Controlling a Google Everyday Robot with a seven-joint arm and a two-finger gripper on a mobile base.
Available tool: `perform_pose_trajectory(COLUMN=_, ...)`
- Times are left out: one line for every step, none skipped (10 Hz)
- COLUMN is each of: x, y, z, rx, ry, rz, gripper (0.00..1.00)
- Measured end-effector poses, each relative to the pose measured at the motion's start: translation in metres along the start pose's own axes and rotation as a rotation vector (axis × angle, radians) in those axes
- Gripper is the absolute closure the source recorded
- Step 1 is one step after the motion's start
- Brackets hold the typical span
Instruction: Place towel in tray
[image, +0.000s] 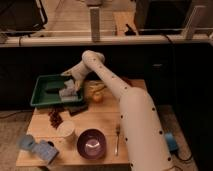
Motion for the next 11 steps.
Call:
perform_pose_trajectory(x=-0.0003, y=0.0000, z=0.0005, rx=0.000, ry=0.000, rz=0.000, gripper=0.20)
perform_pose_trajectory(x=-0.0017, y=-0.0011, z=0.0017, rx=-0.001, ry=-0.002, rz=-0.001, gripper=0.20)
perform_pose_trajectory(x=-0.0018, y=-0.0011, z=0.0017, rx=-0.001, ry=-0.002, rz=-0.001, gripper=0.20)
perform_pose_trajectory(x=-0.0013, y=-0.0005, z=0.0014, rx=-0.001, ry=-0.002, rz=-0.001, gripper=0.20)
perform_pose_trajectory(x=-0.0011, y=-0.0004, z=0.0011, rx=-0.001, ry=-0.001, rz=0.000, gripper=0.20)
perform_pose_trajectory(x=-0.0013, y=-0.0004, z=0.0014, rx=-0.001, ry=-0.002, rz=0.000, gripper=0.20)
perform_pose_trajectory(x=-0.0018, y=-0.0006, z=0.0019, rx=-0.002, ry=-0.002, rz=-0.001, gripper=0.20)
perform_pose_trajectory(x=-0.0020, y=-0.0007, z=0.0022, rx=-0.002, ry=-0.003, rz=-0.001, gripper=0.20)
perform_pose_trajectory(x=-0.0017, y=-0.0005, z=0.0020, rx=-0.002, ry=-0.002, rz=-0.001, gripper=0.20)
perform_pose_trajectory(x=-0.0016, y=-0.0005, z=0.0018, rx=-0.002, ry=-0.002, rz=-0.001, gripper=0.20)
perform_pose_trajectory(x=-0.0020, y=-0.0006, z=0.0022, rx=-0.002, ry=-0.003, rz=-0.001, gripper=0.20)
